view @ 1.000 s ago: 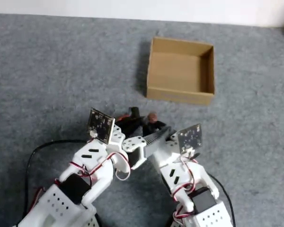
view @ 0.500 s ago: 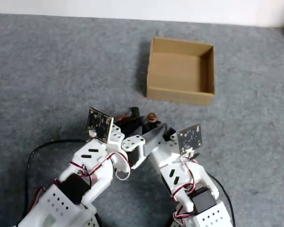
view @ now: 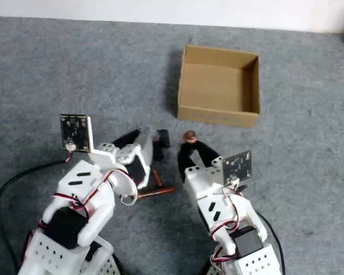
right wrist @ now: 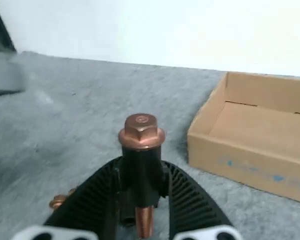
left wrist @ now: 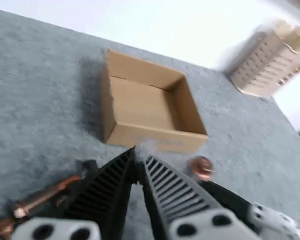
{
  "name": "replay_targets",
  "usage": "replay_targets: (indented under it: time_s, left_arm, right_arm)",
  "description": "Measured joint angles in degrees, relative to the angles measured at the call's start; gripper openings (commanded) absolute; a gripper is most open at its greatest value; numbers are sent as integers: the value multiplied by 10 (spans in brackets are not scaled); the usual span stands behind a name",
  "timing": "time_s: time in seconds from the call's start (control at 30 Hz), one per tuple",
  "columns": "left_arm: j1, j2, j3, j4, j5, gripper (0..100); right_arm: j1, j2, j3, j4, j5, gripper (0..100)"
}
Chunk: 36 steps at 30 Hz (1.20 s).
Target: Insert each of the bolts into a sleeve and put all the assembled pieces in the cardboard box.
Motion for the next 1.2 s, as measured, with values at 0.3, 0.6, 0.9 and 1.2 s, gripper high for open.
replay_targets:
  time_s: [0.3, 0.6, 0.9, 1.2]
  left_arm:
    - [-119, 0, 98, -91, 0, 6]
    - [-142, 48, 102, -113, 0, 6]
    - [-182, 252, 33, -136, 0, 6]
    - [-184, 289, 16, -137, 0, 6]
  right_arm:
    - [50, 2, -18, 73, -4, 4]
    - [112, 274, -223, 56, -3, 4]
    - [176, 858, -747, 145, 22, 4]
    - [219, 1394, -1390, 441, 22, 4]
